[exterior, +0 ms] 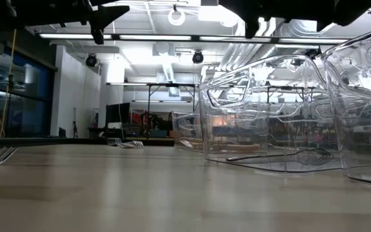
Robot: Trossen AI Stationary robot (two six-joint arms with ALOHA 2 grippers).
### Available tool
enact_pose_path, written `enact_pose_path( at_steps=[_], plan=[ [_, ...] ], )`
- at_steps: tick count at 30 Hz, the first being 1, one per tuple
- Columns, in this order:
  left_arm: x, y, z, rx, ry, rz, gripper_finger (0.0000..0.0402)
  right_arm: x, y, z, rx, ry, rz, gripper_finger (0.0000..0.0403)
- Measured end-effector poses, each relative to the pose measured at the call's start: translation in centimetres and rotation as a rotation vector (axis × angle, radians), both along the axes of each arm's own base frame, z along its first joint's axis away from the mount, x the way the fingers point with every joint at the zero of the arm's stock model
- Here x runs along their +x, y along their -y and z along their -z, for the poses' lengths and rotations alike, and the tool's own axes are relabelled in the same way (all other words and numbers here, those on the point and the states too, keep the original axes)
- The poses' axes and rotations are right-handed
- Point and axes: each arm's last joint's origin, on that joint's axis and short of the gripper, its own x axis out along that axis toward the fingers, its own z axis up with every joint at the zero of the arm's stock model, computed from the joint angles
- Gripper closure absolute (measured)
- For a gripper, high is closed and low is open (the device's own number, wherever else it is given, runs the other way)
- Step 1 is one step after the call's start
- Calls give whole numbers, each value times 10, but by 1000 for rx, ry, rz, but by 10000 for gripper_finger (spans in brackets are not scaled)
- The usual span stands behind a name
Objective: Sort silverware by color (type)
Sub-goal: Put the orange fork into the right transparent bin
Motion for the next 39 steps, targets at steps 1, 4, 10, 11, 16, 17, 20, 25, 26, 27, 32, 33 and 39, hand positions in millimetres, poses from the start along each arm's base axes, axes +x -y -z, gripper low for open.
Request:
enact_pose_path(
  at_steps=[1,4,10,11,16,17,20,25,26,27,32,33,39],
  plan=[
    [0,0,0,1,0,0,275,0,0,0,-5,-1,1,302],
    [0,0,0,1,0,0,275,0,0,0,-7,-1,5,302],
    [0,0,0,45,-6,-11,275,0,0,0,-7,0,4,302],
    [0,0,0,54,-8,-13,275,0,0,0,-7,0,4,302],
    [0,0,0,75,-11,-18,275,0,0,0,-7,-1,4,302],
    [0,0,0,76,-11,-18,275,0,0,0,-7,-1,4,302],
    [0,0,0,76,-11,-18,275,0,0,0,-7,-1,4,302],
    [0,0,0,76,-11,-18,275,0,0,0,-7,-1,4,302],
    [0,0,0,76,-11,-18,275,0,0,0,-7,-1,4,302],
    [0,0,0,76,-11,-18,275,0,0,0,-7,-1,4,302],
    [0,0,0,69,-11,-17,275,0,0,0,-7,-1,1,302],
    [0,0,0,69,-10,-16,275,0,0,0,-7,-1,1,302],
    [0,0,0,68,-10,-16,275,0,0,0,-7,-4,1,302]
  ],
)
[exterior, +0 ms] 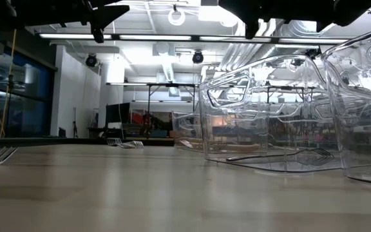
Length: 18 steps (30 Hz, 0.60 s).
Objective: Sort silverware by color (type)
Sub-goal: Put the orange fork into the right transparent bin
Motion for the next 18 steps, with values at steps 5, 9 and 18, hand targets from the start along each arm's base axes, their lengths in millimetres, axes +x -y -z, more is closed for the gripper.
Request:
enact_pose_path(
  at_steps=[5,9,18],
  plan=[
    [0,0,0,0,0,0,275,0,0,0,0,0,0,302],
    [0,0,0,0,0,0,275,0,0,0,0,-3,0,302],
    [0,0,0,0,0,-1,275,0,0,2,2,-17,1,302]
  ],
)
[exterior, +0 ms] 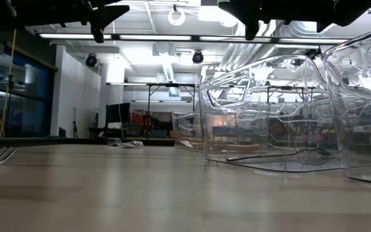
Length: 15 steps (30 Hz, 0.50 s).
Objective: Sort silverware by color (type)
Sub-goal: Put the orange fork into the right transparent bin
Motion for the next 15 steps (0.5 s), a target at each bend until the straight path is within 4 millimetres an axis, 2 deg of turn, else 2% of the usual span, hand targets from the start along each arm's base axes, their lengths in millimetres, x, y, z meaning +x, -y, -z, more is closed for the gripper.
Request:
enact_pose_path(
  at_steps=[15],
  plan=[
    [1,0,2,-8,-25,-1,275,0,0,0,0,0,2,302]
  ],
)
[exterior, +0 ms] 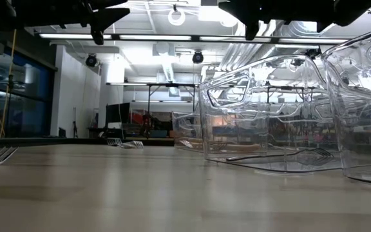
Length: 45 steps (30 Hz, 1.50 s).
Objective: Sort silverware by color (type)
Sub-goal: Put the orange fork into the right transparent bin
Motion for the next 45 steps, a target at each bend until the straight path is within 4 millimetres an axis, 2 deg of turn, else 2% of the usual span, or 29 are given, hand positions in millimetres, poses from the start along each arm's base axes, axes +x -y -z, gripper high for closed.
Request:
enact_pose_path(
  at_steps=[27,39,42,45],
  plan=[
    [0,0,0,-1,0,-1,275,0,0,0,48,-3,-6,302],
    [1,-1,7,-82,-60,5,275,0,0,0,49,-3,-5,302],
    [2,2,3,-152,-64,83,275,0,0,0,49,-3,-5,302],
    [6,14,-11,-182,-171,254,275,0,0,0,49,-3,-5,302]
  ],
)
